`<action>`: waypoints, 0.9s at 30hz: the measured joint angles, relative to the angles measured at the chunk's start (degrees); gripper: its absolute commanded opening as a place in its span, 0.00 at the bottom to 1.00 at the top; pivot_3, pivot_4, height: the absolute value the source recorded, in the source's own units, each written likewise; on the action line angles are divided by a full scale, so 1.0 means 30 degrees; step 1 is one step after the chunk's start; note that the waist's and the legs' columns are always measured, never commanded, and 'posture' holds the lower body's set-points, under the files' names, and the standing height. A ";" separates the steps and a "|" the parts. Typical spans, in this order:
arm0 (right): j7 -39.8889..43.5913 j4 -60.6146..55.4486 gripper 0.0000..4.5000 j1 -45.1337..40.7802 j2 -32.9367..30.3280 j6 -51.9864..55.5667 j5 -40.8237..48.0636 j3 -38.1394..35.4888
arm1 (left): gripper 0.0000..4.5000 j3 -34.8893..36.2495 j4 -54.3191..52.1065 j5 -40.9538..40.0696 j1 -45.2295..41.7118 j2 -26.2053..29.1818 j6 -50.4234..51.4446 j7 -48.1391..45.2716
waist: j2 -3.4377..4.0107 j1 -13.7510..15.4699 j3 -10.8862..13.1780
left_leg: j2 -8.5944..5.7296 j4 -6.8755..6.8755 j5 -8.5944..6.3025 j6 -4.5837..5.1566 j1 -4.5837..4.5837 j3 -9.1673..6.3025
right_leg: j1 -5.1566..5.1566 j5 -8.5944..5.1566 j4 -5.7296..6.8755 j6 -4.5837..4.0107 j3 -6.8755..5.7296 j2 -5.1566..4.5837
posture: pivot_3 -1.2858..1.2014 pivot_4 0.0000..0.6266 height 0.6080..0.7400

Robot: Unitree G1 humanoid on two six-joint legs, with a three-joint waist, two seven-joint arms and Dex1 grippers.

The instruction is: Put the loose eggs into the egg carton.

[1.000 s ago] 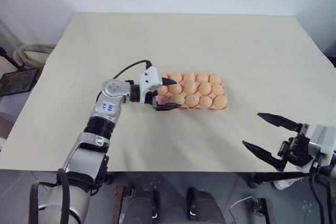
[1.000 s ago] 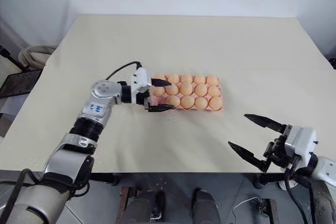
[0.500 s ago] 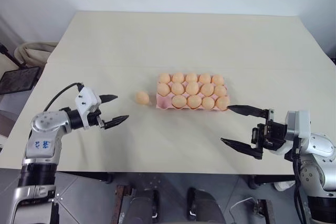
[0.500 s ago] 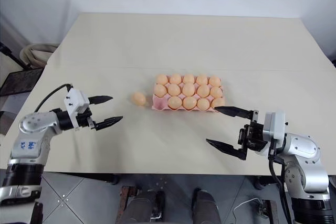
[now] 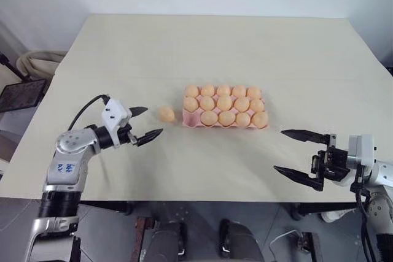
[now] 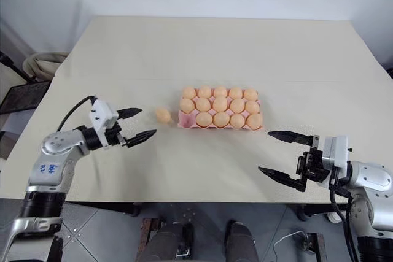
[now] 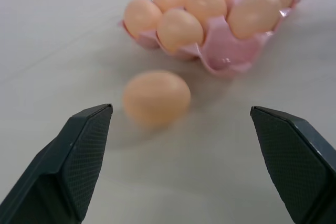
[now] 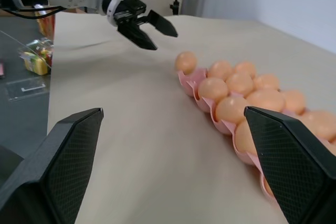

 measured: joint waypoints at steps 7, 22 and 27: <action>-0.1036 -0.1329 1.00 0.1285 -0.0013 0.0059 -0.0017 -0.0473 | 1.00 -0.2138 0.6874 0.2113 -0.4537 -0.1865 -0.1896 0.0495 | -0.0004 -0.0091 -0.0002 | 0.0013 0.0026 -0.0040 0.0053 -0.0002 0.0083 | -0.0029 0.0022 0.0096 0.0013 -0.0098 -0.0026 | 0.52 0.24 1.00; -0.3266 -0.3677 1.00 0.3103 0.0244 0.0147 0.0066 -0.0837 | 0.56 -0.1827 1.0082 0.2255 -0.5730 -0.1859 -0.3727 -0.0573 | -0.0008 -0.0047 0.0000 | 0.0048 0.0086 -0.0109 0.0092 -0.0014 0.0121 | -0.0033 0.0047 0.0091 -0.0010 -0.0319 -0.0091 | 0.52 0.24 1.00; -0.3300 -0.3622 1.00 0.2892 0.0242 0.0147 0.0065 -0.0836 | 0.56 -0.1389 0.7297 0.0608 -0.5664 -0.1906 -0.3202 -0.2674 | -0.0007 -0.0034 -0.0001 | 0.0054 0.0093 -0.0111 0.0085 -0.0012 0.0120 | -0.0027 0.0050 0.0094 -0.0015 -0.0320 -0.0089 | 0.52 0.24 1.00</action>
